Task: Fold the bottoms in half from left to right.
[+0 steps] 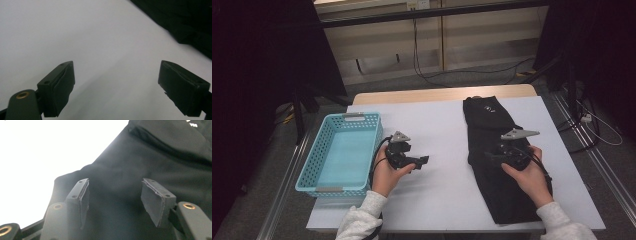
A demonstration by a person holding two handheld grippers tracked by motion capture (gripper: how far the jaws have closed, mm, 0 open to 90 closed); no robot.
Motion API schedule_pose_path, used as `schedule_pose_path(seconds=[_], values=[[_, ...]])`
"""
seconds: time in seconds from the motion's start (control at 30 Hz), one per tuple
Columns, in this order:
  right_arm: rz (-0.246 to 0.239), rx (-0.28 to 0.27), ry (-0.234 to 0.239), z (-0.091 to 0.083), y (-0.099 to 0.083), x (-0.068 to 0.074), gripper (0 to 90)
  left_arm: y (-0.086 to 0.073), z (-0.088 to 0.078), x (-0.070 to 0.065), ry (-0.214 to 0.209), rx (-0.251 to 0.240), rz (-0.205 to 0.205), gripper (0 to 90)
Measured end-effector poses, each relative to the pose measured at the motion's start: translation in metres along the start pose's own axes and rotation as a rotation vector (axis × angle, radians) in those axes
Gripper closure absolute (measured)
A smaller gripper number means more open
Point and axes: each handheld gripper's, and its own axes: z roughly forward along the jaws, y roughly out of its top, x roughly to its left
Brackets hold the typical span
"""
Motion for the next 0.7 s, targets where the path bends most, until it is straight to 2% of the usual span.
schedule_pose_path(seconds=[0.1,0.43,0.53,0.7], values=[[0.003,-0.016,-0.009,0.011,0.007,0.002,39.7,-0.002,-0.002,0.001,0.001,0.002,-0.004,13.9],[0.01,0.026,-0.014,0.048,0.024,0.008,36.2,-0.009,-0.008,0.002,0.014,0.013,-0.013,13.4],[0.028,0.028,-0.021,0.056,0.026,0.009,35.9,-0.012,-0.01,0.001,0.016,0.012,-0.021,13.3],[0.012,0.025,-0.032,0.068,0.031,0.012,35.1,-0.013,-0.016,0.002,0.024,0.001,-0.027,13.3]])
